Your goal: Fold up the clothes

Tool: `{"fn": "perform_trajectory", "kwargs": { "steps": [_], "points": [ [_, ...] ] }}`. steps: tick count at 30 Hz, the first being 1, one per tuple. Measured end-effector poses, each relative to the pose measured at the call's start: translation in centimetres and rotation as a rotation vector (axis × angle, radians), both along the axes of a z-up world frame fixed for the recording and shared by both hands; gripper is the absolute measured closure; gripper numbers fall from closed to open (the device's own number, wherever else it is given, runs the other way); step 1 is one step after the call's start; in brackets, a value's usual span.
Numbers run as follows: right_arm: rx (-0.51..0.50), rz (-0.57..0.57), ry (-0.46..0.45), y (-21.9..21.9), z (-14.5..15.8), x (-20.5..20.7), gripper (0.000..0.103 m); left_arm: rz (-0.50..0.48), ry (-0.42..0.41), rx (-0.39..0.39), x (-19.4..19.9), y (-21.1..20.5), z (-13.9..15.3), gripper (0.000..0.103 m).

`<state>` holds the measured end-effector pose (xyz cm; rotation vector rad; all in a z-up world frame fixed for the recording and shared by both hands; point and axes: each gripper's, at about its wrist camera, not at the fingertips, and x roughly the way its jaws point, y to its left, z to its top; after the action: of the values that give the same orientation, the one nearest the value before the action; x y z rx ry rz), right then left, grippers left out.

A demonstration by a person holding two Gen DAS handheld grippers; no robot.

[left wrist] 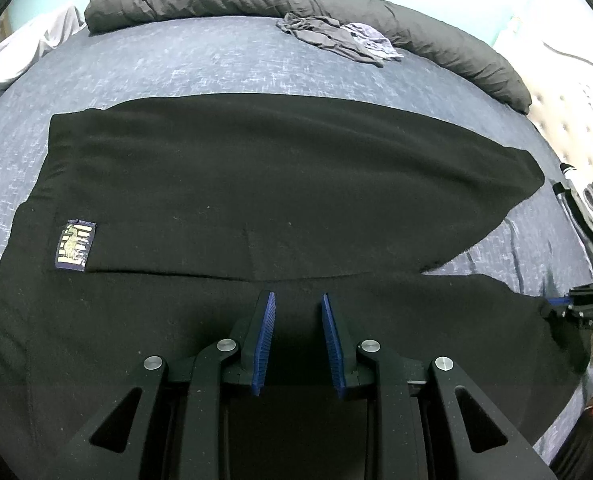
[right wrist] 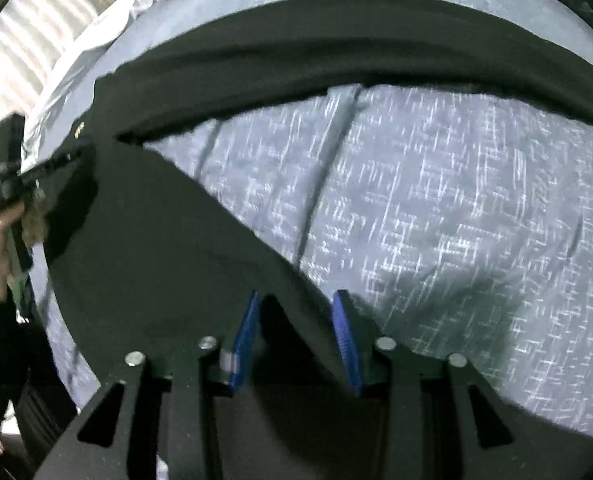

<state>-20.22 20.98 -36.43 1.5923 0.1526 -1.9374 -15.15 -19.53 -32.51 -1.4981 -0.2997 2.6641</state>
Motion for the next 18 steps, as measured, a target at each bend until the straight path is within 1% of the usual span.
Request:
{"fn": "perform_trajectory", "kwargs": {
  "steps": [1, 4, 5, 10, 11, 12, 13, 15, 18],
  "points": [
    [-0.014, -0.008, 0.009, 0.3, 0.1, 0.1, 0.098, 0.001, 0.0, 0.001, 0.1, -0.1, 0.0, 0.077],
    [-0.053, -0.068, 0.074, 1.4, 1.3, 0.3, 0.099, 0.008, -0.001, 0.001, 0.2, -0.3, 0.0, 0.076],
    [-0.049, -0.079, 0.087, 1.5, 1.3, 0.3, 0.099, 0.01, -0.001, 0.002, 0.2, -0.3, 0.0, 0.077],
    [-0.025, -0.096, 0.046, 0.9, -0.7, 0.0, 0.098, 0.02, -0.002, 0.003, 0.3, -0.7, 0.0, 0.076],
    [-0.019, -0.103, 0.05, 1.3, -0.7, -0.3, 0.095, 0.023, -0.002, 0.003, 0.4, -0.8, 0.0, 0.076],
    [-0.013, -0.11, 0.057, 1.5, -0.5, -0.4, 0.089, 0.025, -0.002, 0.003, 0.4, -0.8, 0.0, 0.076],
    [-0.008, -0.12, 0.059, 1.9, -0.4, -0.5, 0.08, 0.027, -0.002, 0.004, 0.4, -0.9, 0.0, 0.077],
    [0.011, -0.171, 0.077, 3.6, 0.5, -0.8, 0.072, 0.033, -0.002, 0.006, 0.4, -1.1, 0.1, 0.077],
    [0.044, -0.272, 0.12, 7.4, 2.3, -0.8, 0.07, 0.045, 0.003, 0.01, 0.6, -1.4, 0.5, 0.077]
  ]
}}
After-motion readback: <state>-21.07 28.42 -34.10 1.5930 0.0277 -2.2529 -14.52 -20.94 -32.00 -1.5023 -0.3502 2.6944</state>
